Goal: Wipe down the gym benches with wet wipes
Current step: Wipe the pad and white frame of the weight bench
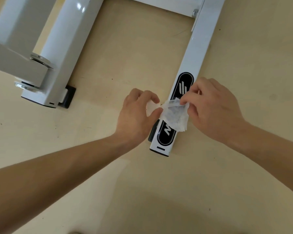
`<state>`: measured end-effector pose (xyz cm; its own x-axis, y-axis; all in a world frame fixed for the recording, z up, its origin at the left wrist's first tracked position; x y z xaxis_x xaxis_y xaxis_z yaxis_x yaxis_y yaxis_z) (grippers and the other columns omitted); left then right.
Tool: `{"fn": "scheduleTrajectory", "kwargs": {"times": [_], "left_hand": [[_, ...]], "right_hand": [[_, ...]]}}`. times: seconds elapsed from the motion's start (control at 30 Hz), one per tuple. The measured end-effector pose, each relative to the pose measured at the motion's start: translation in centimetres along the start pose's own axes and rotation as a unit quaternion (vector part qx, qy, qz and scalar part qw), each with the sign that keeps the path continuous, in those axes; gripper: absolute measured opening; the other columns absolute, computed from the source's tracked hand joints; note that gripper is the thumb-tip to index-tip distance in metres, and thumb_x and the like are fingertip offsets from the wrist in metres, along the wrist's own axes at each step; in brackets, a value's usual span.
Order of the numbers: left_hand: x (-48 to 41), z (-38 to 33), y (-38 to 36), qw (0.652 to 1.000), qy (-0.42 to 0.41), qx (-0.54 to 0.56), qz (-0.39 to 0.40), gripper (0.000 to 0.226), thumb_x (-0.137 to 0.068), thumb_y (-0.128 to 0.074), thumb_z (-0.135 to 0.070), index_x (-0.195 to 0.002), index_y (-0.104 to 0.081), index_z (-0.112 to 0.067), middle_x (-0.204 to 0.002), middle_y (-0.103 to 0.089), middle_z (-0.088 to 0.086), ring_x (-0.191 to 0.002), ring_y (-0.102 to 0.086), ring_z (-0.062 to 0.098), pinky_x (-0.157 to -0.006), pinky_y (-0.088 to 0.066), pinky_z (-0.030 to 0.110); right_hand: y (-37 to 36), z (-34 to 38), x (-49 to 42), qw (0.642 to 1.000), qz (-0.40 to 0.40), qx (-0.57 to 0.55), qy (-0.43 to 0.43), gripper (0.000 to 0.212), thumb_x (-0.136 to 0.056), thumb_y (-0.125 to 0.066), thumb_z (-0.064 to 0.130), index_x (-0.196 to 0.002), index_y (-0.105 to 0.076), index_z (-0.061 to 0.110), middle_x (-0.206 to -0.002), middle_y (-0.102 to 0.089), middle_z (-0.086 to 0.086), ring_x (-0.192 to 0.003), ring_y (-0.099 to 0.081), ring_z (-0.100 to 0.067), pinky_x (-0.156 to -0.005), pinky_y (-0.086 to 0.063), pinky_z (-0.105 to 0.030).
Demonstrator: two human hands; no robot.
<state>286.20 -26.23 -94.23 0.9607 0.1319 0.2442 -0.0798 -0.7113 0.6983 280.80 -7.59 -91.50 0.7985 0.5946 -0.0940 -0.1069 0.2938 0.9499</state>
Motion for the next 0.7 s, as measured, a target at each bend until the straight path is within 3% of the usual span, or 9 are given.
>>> {"fn": "scheduleTrajectory", "kwargs": {"times": [0.07,0.17,0.27,0.37,0.47,0.53,0.63,0.7], "left_hand": [[0.9,0.1,-0.3,0.998,0.003,0.068,0.001,0.009,-0.094,-0.066,-0.026,-0.103,-0.067,-0.029,-0.106,-0.06,-0.014,-0.093,-0.059,0.002,-0.073,-0.045,0.01],[2.7,0.1,-0.8,0.991,0.02,0.129,0.022,0.017,-0.1,-0.058,-0.021,-0.112,-0.071,-0.022,-0.099,-0.065,-0.024,-0.095,-0.062,-0.008,-0.077,-0.044,0.003],[3.7,0.5,-0.8,0.99,0.015,0.141,0.019,0.014,-0.099,-0.059,-0.019,-0.103,-0.067,-0.03,-0.094,-0.066,-0.024,-0.094,-0.064,-0.004,-0.082,-0.048,0.008],[3.6,1.4,-0.7,0.993,0.01,0.111,0.026,0.009,-0.096,-0.064,-0.025,-0.092,-0.063,-0.033,-0.081,-0.067,-0.018,-0.081,-0.065,0.004,-0.075,-0.051,0.017],[4.2,2.6,-0.9,0.996,0.012,0.076,0.043,0.013,-0.094,-0.065,-0.041,-0.088,-0.069,-0.029,-0.076,-0.065,-0.015,-0.075,-0.061,0.005,-0.066,-0.045,0.016],[4.6,3.0,-0.8,0.998,0.006,0.049,0.037,0.018,-0.093,-0.064,-0.046,-0.086,-0.07,-0.031,-0.081,-0.062,-0.015,-0.081,-0.06,0.004,-0.068,-0.043,0.015],[5.1,2.9,-0.7,0.996,0.013,0.083,0.025,0.006,-0.093,-0.069,-0.037,-0.096,-0.068,-0.032,-0.096,-0.063,-0.015,-0.089,-0.063,0.006,-0.076,-0.052,0.018],[5.9,2.4,-0.7,0.992,0.032,0.123,0.021,0.011,-0.095,-0.068,-0.026,-0.105,-0.067,-0.029,-0.093,-0.068,-0.015,-0.087,-0.066,0.005,-0.078,-0.054,0.018]], "right_hand": [[-0.1,0.7,0.5,0.999,-0.022,0.048,0.013,0.022,-0.084,-0.051,0.014,-0.086,-0.073,0.011,-0.101,-0.058,-0.008,-0.087,-0.049,-0.029,-0.072,-0.038,-0.039],[-0.4,2.5,1.6,0.995,-0.025,0.082,0.055,0.027,-0.088,-0.049,0.019,-0.089,-0.071,0.004,-0.122,-0.062,-0.013,-0.106,-0.048,-0.032,-0.087,-0.035,-0.042],[-1.4,4.1,3.1,0.995,0.013,0.033,0.094,0.039,-0.093,-0.047,0.019,-0.12,-0.064,-0.002,-0.131,-0.06,-0.019,-0.115,-0.056,-0.035,-0.098,-0.04,-0.043],[-2.3,4.5,4.4,0.99,0.077,0.057,0.102,0.053,-0.099,-0.042,0.029,-0.147,-0.048,0.011,-0.143,-0.053,-0.02,-0.129,-0.051,-0.036,-0.107,-0.04,-0.046],[-3.3,4.7,5.9,0.982,0.11,0.107,0.11,0.062,-0.098,-0.045,0.042,-0.149,-0.045,0.008,-0.147,-0.047,-0.02,-0.133,-0.046,-0.039,-0.114,-0.033,-0.051],[-3.8,5.1,7.2,0.98,0.105,0.119,0.122,0.069,-0.095,-0.048,0.045,-0.149,-0.043,0.001,-0.148,-0.046,-0.02,-0.137,-0.042,-0.039,-0.119,-0.028,-0.052],[-4.1,5.8,8.3,0.977,0.101,0.128,0.14,0.075,-0.096,-0.044,0.047,-0.151,-0.036,-0.004,-0.158,-0.034,-0.02,-0.147,-0.031,-0.036,-0.123,-0.02,-0.05],[-4.6,6.0,8.7,0.974,0.116,0.129,0.146,0.077,-0.098,-0.041,0.048,-0.155,-0.027,-0.003,-0.163,-0.021,-0.021,-0.152,-0.02,-0.035,-0.124,-0.017,-0.049]]}}
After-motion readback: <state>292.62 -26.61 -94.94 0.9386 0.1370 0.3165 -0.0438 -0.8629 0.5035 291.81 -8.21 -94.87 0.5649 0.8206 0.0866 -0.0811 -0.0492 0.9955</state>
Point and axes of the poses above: each hand's wrist, its own x-axis away from the middle knuckle, its own y-axis out of the back of the hand, z = x × y, the point moved 4 cm from there along -x, towards the middle knuckle
